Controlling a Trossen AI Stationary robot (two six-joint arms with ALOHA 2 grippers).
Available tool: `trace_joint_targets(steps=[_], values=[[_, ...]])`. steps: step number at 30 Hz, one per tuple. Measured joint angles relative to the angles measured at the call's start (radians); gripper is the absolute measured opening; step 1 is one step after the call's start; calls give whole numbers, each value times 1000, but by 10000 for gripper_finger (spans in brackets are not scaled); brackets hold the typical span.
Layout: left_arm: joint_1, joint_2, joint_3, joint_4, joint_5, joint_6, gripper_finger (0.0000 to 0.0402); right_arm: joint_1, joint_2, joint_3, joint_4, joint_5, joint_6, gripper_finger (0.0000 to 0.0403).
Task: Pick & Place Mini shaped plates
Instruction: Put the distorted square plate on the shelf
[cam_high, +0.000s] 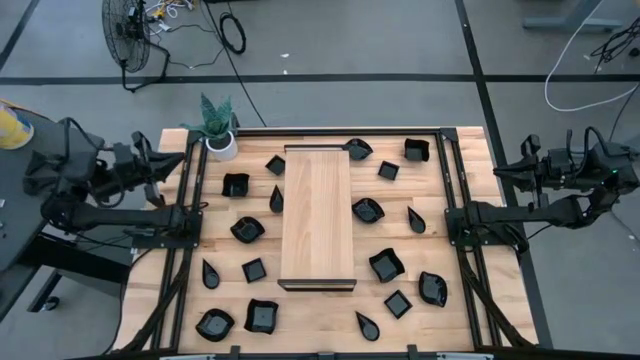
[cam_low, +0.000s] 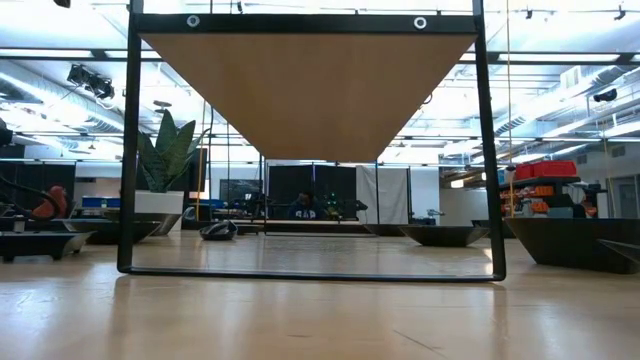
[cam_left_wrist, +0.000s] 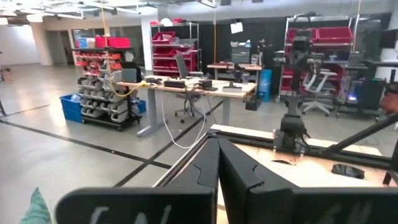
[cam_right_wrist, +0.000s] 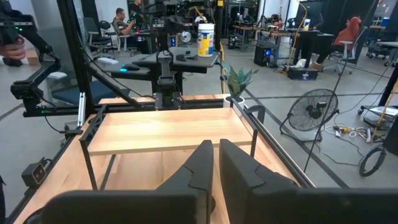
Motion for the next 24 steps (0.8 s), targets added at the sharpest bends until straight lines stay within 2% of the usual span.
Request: trace_joint_targets(steps=[7, 15, 24], values=[[0, 0, -8, 10, -106, 34, 10, 0, 0, 0, 0, 0, 0, 34], [0, 0, -8, 12, -176, 94, 10, 0, 0, 0, 0, 0, 0, 34], [-1, 16, -9, 0, -181, 128, 10, 0, 0, 0, 0, 0, 0, 34]])
